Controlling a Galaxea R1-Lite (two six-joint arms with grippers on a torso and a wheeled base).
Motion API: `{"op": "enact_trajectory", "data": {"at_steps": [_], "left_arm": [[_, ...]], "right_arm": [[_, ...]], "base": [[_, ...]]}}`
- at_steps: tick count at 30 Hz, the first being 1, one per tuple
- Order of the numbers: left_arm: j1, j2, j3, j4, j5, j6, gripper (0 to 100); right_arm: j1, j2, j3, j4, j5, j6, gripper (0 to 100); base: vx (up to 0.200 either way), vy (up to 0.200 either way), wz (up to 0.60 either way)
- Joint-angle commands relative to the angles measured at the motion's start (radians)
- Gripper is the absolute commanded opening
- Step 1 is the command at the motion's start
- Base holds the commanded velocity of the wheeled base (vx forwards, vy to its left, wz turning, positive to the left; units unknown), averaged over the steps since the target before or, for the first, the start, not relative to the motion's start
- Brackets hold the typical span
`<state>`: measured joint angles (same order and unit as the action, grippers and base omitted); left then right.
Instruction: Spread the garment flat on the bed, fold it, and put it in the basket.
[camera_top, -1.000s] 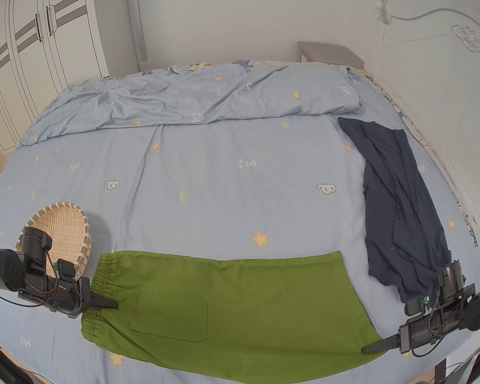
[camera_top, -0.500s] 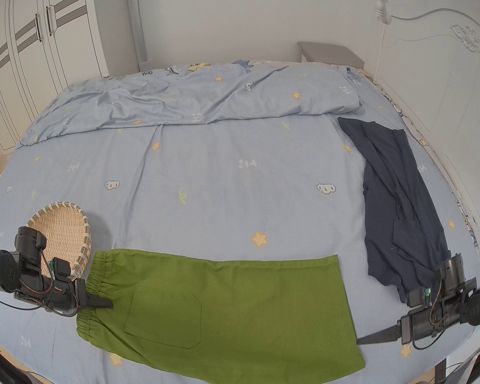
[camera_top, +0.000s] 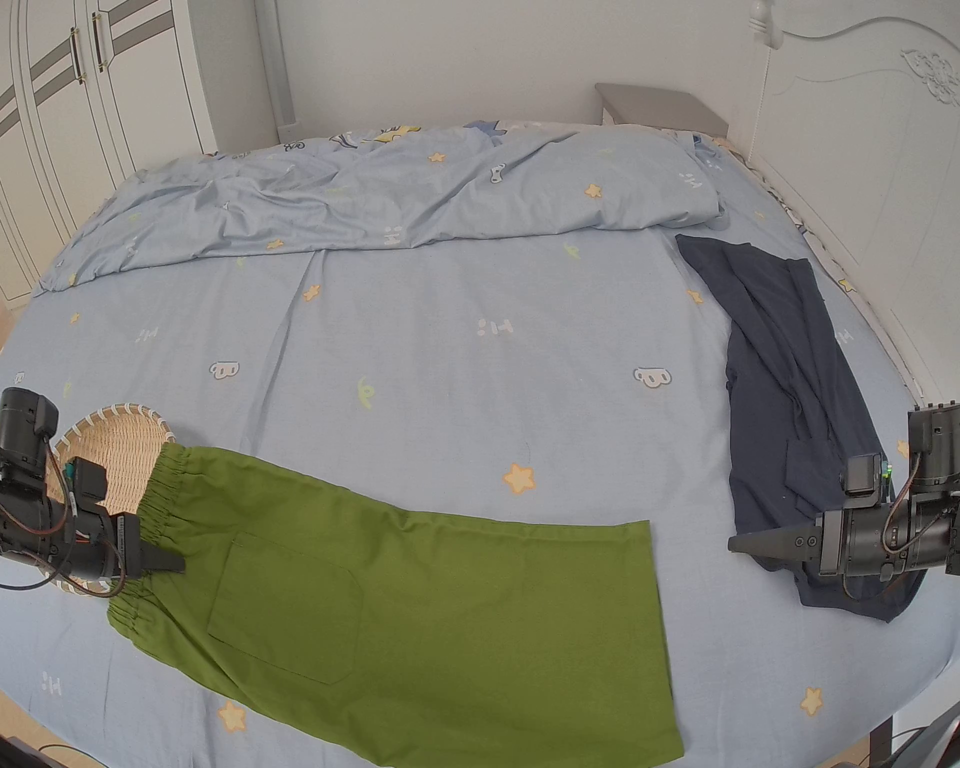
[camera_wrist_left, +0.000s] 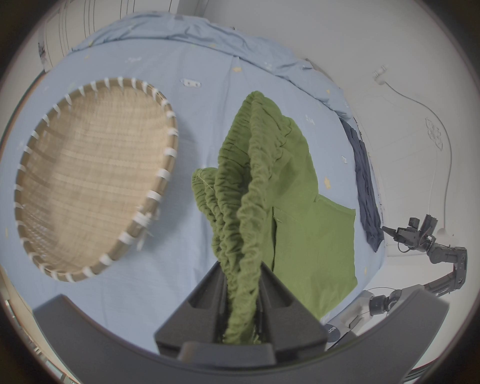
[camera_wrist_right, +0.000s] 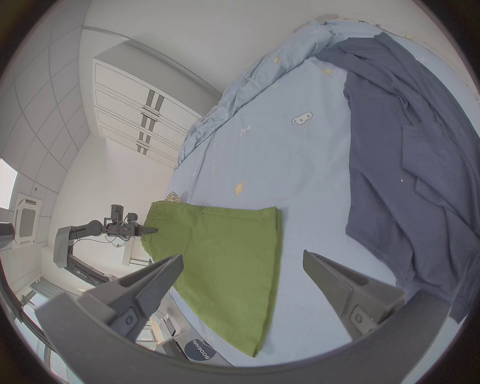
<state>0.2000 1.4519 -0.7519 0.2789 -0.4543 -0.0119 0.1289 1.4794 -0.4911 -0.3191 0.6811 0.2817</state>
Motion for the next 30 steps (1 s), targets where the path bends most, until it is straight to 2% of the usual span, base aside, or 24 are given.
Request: {"op": "enact_trajectory", "data": {"at_steps": [1,5,8,11,14,15,17,18,19,20,21,22,24,27,28,29,30], "left_arm": [[0.114,-0.038,-0.058,0.068,0.003,0.079,0],[0.128,-0.038,-0.101,0.137,0.002,0.101,0],[0.102,-0.042,-0.106,0.151,0.002,0.093,0],[0.022,-0.056,-0.115,0.163,0.008,0.064,0],[-0.100,-0.093,-0.164,0.200,0.083,-0.030,0],[-0.100,-0.093,-0.164,0.200,0.083,-0.030,0],[-0.269,-0.097,-0.202,0.213,0.183,-0.128,0],[-0.326,-0.099,-0.211,0.210,0.213,-0.166,0],[-0.335,-0.099,-0.211,0.209,0.218,-0.172,0],[-0.429,-0.100,-0.233,0.209,0.267,-0.234,0],[-0.435,-0.100,-0.234,0.209,0.270,-0.238,0],[-0.516,-0.099,-0.254,0.210,0.309,-0.284,0],[-0.603,-0.097,-0.276,0.212,0.339,-0.321,0],[-0.703,-0.091,-0.296,0.204,0.376,-0.364,0],[-0.703,-0.091,-0.296,0.204,0.376,-0.364,0],[-0.772,-0.061,-0.313,0.203,0.417,-0.393,0],[-0.806,-0.041,-0.320,0.201,0.437,-0.407,0]], "right_arm": [[0.005,-0.017,-0.003,-0.001,-0.005,0.001,100],[0.006,-0.016,-0.001,-0.001,-0.005,0.001,100],[0.006,-0.016,-0.003,-0.001,-0.005,0.001,100],[0.008,-0.017,-0.003,-0.001,-0.005,0.001,100],[0.008,-0.030,-0.003,-0.001,-0.005,0.001,100],[0.008,-0.030,-0.003,-0.001,-0.005,0.001,100],[0.008,-0.030,-0.003,-0.001,-0.005,0.001,100],[0.008,-0.030,-0.003,-0.001,-0.005,0.001,100],[0.008,-0.030,-0.003,-0.001,-0.005,0.001,100],[0.008,-0.030,-0.003,-0.001,-0.005,0.001,100],[0.008,-0.030,-0.003,-0.001,-0.005,0.001,100],[0.009,-0.028,-0.003,-0.001,-0.005,0.001,100],[0.017,-0.028,-0.001,-0.001,-0.005,0.001,100],[0.021,-0.027,-0.001,-0.001,-0.006,0.001,100],[0.021,-0.027,-0.001,-0.001,-0.006,0.001,100],[0.031,-0.027,0.002,-0.001,-0.006,0.001,100],[0.034,-0.028,0.002,-0.001,-0.006,0.001,100]], "base": [[0.000,0.000,0.00],[0.000,0.000,0.00],[0.000,0.000,0.00],[0.000,0.000,0.00],[0.000,0.000,0.00],[0.000,0.000,0.00],[0.000,0.000,0.00],[0.000,0.000,0.00],[0.000,0.000,0.00],[0.000,0.000,0.00],[0.000,0.000,0.00],[0.000,0.000,0.00],[0.000,0.000,0.00],[0.000,0.000,0.00],[0.000,0.000,0.00],[0.000,0.000,0.00],[0.000,0.000,0.00]]}}
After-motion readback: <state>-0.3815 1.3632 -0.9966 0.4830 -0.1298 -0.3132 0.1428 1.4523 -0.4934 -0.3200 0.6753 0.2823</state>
